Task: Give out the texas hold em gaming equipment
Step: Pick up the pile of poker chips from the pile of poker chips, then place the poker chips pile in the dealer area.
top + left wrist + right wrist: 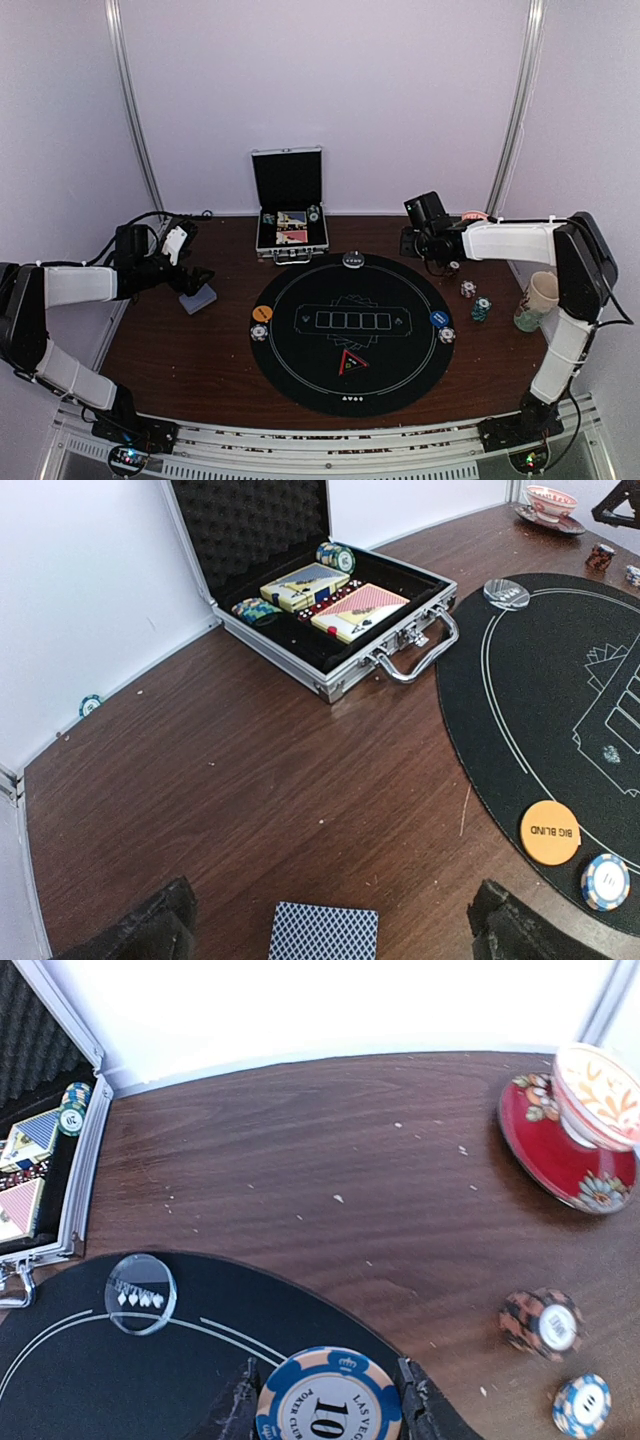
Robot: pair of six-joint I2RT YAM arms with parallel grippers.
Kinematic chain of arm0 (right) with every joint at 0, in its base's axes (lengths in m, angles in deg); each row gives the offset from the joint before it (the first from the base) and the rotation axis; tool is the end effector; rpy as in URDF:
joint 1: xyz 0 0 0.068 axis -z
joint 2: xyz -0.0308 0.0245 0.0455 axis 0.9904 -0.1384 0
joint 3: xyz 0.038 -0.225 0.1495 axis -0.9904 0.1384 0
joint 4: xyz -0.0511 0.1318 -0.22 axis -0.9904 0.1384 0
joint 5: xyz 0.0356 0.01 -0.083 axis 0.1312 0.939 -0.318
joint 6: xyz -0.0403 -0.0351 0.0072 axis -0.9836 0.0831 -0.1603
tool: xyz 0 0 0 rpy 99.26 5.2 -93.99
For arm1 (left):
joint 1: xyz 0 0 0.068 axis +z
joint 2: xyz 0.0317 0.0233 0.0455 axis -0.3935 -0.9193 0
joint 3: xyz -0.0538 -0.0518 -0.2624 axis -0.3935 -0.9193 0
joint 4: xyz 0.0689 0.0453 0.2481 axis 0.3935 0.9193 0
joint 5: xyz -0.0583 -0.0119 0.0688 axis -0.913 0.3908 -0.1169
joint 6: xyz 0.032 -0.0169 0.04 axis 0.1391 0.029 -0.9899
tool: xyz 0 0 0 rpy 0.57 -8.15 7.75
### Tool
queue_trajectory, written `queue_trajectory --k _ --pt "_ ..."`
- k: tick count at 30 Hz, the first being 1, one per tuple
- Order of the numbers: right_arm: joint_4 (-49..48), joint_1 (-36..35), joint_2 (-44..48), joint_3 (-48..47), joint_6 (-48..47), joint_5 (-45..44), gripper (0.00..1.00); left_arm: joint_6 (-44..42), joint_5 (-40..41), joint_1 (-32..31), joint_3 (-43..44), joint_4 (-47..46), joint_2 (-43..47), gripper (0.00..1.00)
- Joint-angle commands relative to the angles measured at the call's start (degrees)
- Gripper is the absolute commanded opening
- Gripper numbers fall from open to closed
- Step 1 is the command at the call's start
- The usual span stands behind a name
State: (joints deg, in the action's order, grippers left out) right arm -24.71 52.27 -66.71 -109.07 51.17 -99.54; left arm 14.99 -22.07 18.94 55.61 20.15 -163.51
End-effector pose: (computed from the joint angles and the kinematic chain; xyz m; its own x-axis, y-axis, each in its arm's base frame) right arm 0.3454 0.1842 0.2218 -0.6274 0.1366 -0.7667 0.0358 0.9885 0.1468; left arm 0.2839 -0.0372 0.1988 -0.3778 0.2703 -0.8856 0.5727 0.8197 0.0059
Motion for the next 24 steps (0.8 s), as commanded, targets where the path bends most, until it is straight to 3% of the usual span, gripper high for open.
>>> queue_trajectory --k 1,12,24 --pt "1.8 -0.4 -7.5 -7.5 -2.8 1.0 0.37 0.3 0.0 0.2 -0.3 -2.9 -0.8 0.98" --pt "5.3 -0.9 -24.2 -24.2 -6.0 4.3 0.39 0.4 0.1 0.2 -0.3 -3.1 -1.0 0.98" --pt "3.7 -1.4 -28.8 -27.9 -6.5 7.9 0.39 0.4 0.0 0.2 -0.2 -3.2 -1.5 0.98"
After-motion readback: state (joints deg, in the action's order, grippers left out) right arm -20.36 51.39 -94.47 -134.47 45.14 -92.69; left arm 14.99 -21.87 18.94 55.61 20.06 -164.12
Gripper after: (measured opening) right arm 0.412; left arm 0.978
